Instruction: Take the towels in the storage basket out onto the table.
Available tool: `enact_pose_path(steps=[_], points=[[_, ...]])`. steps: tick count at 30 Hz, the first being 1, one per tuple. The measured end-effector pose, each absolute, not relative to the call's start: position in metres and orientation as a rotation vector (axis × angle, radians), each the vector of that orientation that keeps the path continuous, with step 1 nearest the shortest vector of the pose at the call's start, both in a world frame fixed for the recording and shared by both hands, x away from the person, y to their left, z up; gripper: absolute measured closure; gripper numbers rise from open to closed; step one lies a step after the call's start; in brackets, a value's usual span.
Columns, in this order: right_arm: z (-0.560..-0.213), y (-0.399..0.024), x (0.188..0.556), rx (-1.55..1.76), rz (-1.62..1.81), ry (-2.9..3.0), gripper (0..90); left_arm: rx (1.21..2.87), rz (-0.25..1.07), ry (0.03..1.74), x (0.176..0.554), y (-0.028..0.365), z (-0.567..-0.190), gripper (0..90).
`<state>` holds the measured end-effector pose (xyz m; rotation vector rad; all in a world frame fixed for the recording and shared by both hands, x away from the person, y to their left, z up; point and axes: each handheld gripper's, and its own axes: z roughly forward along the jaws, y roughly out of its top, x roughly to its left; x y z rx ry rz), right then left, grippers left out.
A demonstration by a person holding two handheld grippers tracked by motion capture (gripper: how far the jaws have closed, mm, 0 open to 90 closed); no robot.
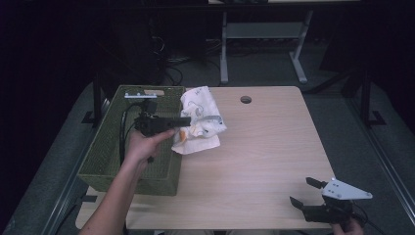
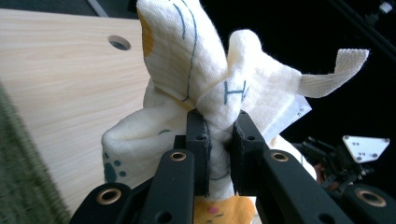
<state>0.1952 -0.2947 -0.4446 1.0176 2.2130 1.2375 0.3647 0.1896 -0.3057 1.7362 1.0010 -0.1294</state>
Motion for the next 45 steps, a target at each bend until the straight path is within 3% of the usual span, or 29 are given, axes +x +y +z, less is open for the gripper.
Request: enact_pose_path(steps=[45], points=[[-0.444,-0.296,0.195,1.013,1.248,2.216,13.8,1.829,-0.233,0.905,0.373,0.086,-0.338,79.7]])
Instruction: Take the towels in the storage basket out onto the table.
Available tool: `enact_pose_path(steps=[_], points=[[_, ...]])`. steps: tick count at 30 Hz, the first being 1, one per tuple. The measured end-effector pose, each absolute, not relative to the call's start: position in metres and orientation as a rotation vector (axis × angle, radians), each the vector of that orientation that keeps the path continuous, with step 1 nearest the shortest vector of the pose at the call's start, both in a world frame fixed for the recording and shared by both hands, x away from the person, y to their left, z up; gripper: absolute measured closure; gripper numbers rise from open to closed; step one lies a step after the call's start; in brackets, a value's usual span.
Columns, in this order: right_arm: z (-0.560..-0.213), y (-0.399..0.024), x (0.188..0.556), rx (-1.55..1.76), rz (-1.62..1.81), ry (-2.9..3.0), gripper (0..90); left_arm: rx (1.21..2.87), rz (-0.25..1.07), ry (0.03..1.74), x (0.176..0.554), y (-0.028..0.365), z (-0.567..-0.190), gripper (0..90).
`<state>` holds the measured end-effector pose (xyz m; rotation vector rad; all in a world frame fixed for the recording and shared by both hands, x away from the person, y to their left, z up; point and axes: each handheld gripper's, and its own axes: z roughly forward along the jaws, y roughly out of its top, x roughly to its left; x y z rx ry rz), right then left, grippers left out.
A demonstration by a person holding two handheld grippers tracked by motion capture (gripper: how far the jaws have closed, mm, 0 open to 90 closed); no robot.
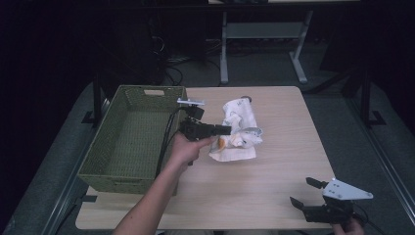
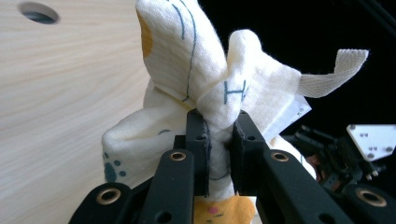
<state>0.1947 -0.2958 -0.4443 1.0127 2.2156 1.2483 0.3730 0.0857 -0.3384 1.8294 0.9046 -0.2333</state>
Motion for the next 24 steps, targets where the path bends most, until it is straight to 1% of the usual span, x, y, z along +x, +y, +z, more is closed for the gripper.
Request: enact_pose_path(steps=[9,17,19,24], points=[[-0.445,-0.299,0.195,1.024,1.254,2.208,13.9,1.815,-0.259,0.892,0.378,0.066,-0.349,79.7],[-0.445,-0.298,0.195,1.018,1.251,2.211,13.8,1.842,-0.256,0.907,0.382,0.049,-0.363,79.7],[-0.445,-0.298,0.195,1.018,1.252,2.21,13.8,1.823,-0.289,0.913,0.384,0.047,-0.368,79.1],[-0.445,-0.297,0.195,1.02,1.26,2.212,13.8,1.855,-0.28,0.937,0.385,0.035,-0.378,79.2]])
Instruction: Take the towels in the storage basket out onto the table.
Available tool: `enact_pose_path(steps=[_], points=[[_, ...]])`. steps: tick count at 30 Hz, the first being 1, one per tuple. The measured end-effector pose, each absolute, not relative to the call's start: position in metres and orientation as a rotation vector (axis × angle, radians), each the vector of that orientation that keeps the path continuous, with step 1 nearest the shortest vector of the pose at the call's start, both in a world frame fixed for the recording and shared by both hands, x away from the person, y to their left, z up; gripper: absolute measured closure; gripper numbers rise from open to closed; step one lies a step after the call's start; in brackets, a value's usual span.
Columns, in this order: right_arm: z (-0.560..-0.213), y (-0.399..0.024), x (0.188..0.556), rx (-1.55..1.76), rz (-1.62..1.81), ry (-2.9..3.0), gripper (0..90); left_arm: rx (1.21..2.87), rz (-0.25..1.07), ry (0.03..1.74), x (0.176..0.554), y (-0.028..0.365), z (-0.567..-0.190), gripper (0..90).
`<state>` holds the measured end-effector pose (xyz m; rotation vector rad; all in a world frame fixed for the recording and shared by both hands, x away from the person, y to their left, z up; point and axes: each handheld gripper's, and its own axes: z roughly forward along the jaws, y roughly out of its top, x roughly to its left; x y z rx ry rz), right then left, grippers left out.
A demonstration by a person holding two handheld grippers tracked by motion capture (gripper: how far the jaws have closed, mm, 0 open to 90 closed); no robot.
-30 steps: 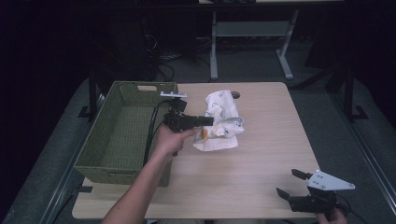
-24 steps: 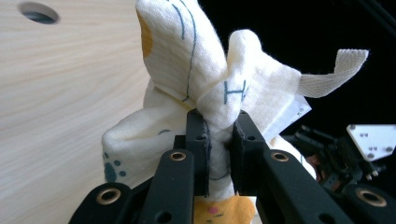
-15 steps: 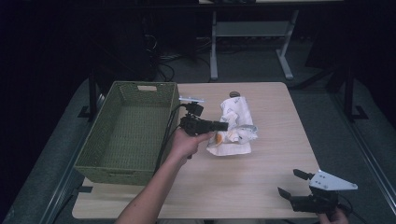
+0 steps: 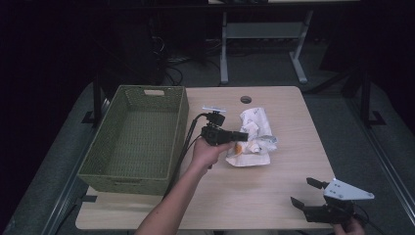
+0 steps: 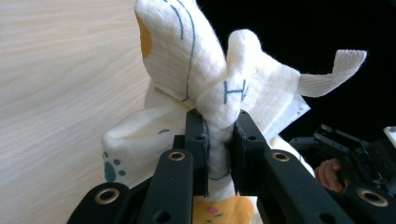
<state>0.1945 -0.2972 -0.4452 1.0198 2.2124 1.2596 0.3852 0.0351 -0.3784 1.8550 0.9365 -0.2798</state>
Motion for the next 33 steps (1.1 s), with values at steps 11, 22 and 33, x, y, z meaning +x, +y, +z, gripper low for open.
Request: enact_pose_path(steps=[11,22,33], points=[[-0.445,-0.299,0.194,1.021,1.264,2.203,13.8,1.893,-0.229,0.993,0.384,0.02,-0.411,78.6],[-0.446,-0.298,0.195,1.03,1.264,2.203,13.8,1.804,-0.16,1.119,0.383,0.033,-0.429,73.4],[-0.446,-0.294,0.195,1.017,1.256,2.219,13.8,1.754,-0.17,1.132,0.38,0.044,-0.431,63.7]])
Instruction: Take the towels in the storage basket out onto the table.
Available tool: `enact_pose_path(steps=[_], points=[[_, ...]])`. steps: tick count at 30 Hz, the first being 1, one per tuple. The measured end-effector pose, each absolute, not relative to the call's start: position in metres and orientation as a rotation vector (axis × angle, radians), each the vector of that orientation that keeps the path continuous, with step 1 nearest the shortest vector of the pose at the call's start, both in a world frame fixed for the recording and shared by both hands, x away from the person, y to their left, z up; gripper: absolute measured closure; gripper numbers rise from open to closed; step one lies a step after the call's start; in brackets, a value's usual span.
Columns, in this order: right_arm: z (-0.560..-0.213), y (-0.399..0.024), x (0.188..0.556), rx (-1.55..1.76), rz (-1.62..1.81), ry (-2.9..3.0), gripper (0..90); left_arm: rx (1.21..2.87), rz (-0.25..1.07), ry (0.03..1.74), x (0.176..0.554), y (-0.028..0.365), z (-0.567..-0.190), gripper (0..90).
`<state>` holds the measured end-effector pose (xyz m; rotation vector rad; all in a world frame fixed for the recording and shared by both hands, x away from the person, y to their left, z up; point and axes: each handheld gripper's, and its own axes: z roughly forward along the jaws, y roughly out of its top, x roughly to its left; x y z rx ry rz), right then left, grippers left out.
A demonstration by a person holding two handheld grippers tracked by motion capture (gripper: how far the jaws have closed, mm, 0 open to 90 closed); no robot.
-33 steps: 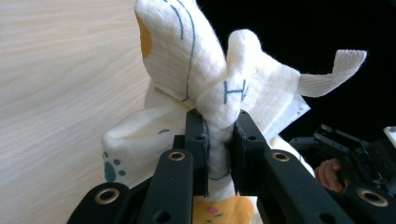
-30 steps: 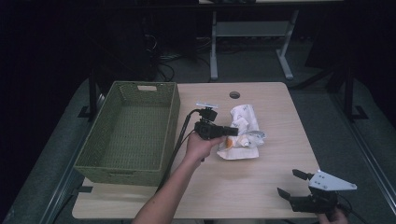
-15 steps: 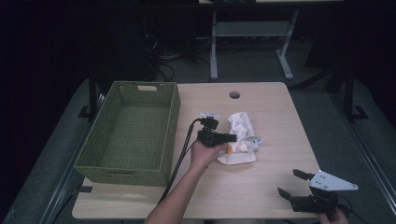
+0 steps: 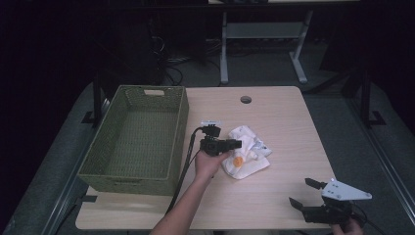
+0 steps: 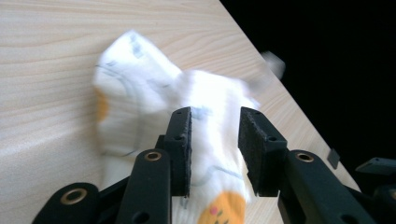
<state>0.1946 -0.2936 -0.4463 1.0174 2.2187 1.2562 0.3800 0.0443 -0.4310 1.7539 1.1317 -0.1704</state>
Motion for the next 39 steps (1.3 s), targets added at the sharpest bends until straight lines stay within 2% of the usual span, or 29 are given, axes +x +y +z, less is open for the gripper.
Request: enact_pose_path(steps=[3,10,25,33,39], points=[[-0.446,-0.294,0.195,1.02,1.257,2.219,13.9,1.768,-0.171,1.117,0.376,0.043,-0.432,58.8],[-0.447,-0.295,0.195,1.027,1.252,2.219,13.8,1.769,-0.183,1.082,0.369,0.049,-0.431,57.6],[-0.452,-0.289,0.2,1.018,1.209,2.251,13.9,1.803,-0.171,1.002,0.355,0.072,-0.422,46.9],[-0.452,-0.288,0.201,1.015,1.199,2.26,13.8,1.806,-0.179,0.984,0.342,0.08,-0.426,38.2],[-0.452,-0.288,0.2,1.017,1.197,2.261,13.9,1.816,-0.194,0.941,0.33,0.084,-0.427,36.0]])
